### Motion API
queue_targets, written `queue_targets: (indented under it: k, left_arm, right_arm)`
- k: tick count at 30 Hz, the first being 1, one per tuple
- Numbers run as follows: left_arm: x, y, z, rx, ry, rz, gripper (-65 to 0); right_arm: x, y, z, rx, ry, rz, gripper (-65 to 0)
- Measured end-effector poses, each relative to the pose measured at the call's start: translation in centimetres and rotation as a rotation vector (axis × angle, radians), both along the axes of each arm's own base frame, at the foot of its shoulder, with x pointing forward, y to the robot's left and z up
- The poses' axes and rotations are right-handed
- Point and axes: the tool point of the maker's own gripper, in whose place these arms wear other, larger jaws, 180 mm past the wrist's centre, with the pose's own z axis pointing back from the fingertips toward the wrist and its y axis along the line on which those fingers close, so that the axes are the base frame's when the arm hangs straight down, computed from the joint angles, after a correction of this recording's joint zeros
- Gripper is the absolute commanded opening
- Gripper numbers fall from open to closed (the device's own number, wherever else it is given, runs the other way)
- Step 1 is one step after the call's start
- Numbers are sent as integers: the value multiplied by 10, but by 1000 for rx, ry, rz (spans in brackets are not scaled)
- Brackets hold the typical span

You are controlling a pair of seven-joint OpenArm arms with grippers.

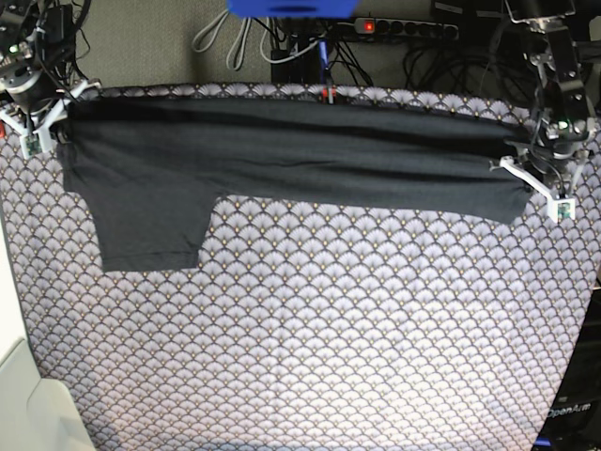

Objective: Fold the T-shirt properly
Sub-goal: 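Hold the folded strip with both grippers, smoothing it flat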

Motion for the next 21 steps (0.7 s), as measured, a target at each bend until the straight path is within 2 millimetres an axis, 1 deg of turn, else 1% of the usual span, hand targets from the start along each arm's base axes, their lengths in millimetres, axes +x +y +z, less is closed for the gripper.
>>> queue_targets:
  k: [2, 6, 15, 17, 19, 21]
  left_arm:
    - [0, 0, 0, 1, 0, -1, -645]
    - [1, 7, 5, 19, -2, -6, -645]
    - [1, 6, 4, 15, 0, -4, -645]
    - [1, 6, 4, 15, -1, -4, -645]
    - [1, 6, 4, 15, -1, -5, -645]
    - [1, 6, 4, 15, -1, -5, -645]
  right_arm:
    - [0, 0, 0, 0, 0, 0, -650]
    - [0, 0, 0, 0, 0, 0, -650]
    - [0, -1, 1, -3, 0, 1, -650]
    - [-2, -2, -4, 9, 7, -7, -650]
    - [-10, -6, -16, 23, 43, -24, -650]
    - [-16, -8, -23, 29, 69, -33, -650]
